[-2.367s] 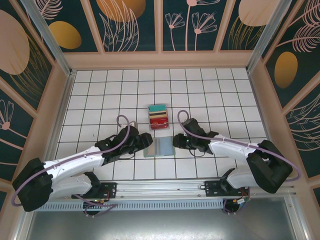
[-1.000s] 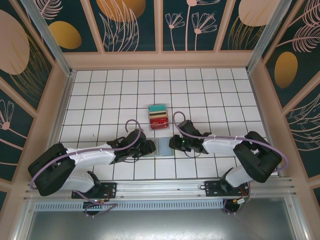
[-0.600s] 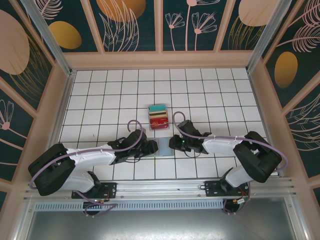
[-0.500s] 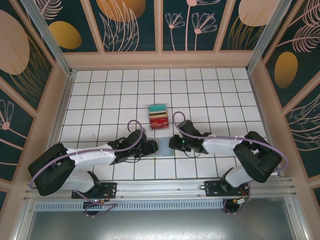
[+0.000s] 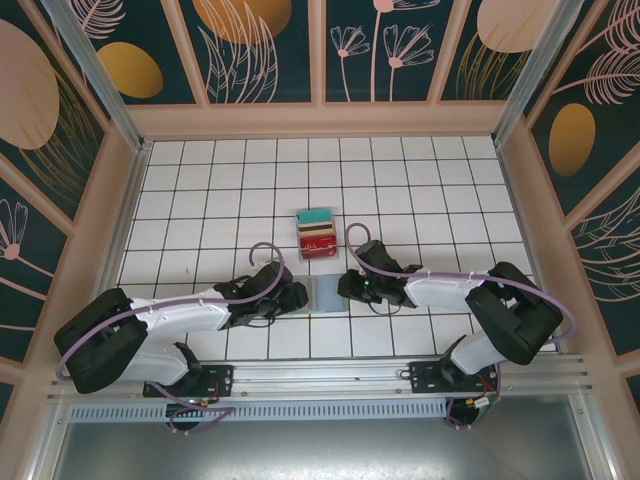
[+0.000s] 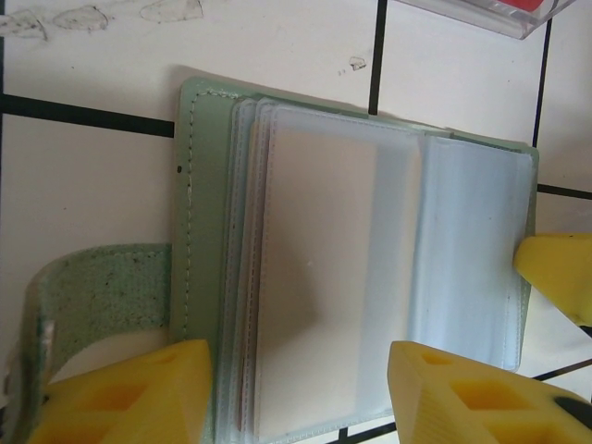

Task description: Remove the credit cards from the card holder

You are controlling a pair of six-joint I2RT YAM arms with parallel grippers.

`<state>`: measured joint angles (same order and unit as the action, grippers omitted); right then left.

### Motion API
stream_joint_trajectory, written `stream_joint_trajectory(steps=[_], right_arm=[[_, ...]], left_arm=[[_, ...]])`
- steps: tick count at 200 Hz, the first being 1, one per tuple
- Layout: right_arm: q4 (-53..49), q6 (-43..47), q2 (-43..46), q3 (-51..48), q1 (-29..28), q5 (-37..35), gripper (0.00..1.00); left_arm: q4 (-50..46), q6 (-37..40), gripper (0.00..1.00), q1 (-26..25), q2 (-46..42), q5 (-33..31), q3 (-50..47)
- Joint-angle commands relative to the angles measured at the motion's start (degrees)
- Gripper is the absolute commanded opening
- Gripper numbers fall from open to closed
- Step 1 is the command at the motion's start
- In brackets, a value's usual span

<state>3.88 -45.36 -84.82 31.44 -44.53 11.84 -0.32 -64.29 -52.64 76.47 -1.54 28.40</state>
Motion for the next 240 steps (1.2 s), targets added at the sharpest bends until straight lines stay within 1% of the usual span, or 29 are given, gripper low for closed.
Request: stream_joint_trajectory(steps=[1, 55, 114, 157, 200, 240], right_arm=[[-0.07, -0.32, -2.26, 0.11, -1.08, 0.82, 0.25], [0.04, -0.62, -1.67, -0.41, -1.08, 0.51, 0.25], [0.33, -0.71, -1.93, -0.4, -1.1, 0.65, 0.25], [0.38, -0.95, -1.93, -0.5, -1.12, 0.64, 0.25], [0.5, -0.95, -2.03, -0.49, -1.17, 0.73, 0.25], [0.52, -1.04, -2.28, -0.42, -1.26, 0.75, 0.25]], left_arm=[[-0.37, 0.83, 0.54, -0.36, -0.2, -0.12, 1.43], [-0.44, 1.8, 0.54, -0.4, -2.55, -1.01, 2.15], [1.97, 2.41, 0.53, -0.36, 0.61, 1.89, 2.02], [1.1, 2.24, 0.53, -0.38, 2.31, 1.63, 2.16], [2.45, 2.42, 0.53, -0.37, 4.07, 3.5, 2.13], [6.57, 3.04, 0.54, -0.62, 5.0, 6.61, 2.49]])
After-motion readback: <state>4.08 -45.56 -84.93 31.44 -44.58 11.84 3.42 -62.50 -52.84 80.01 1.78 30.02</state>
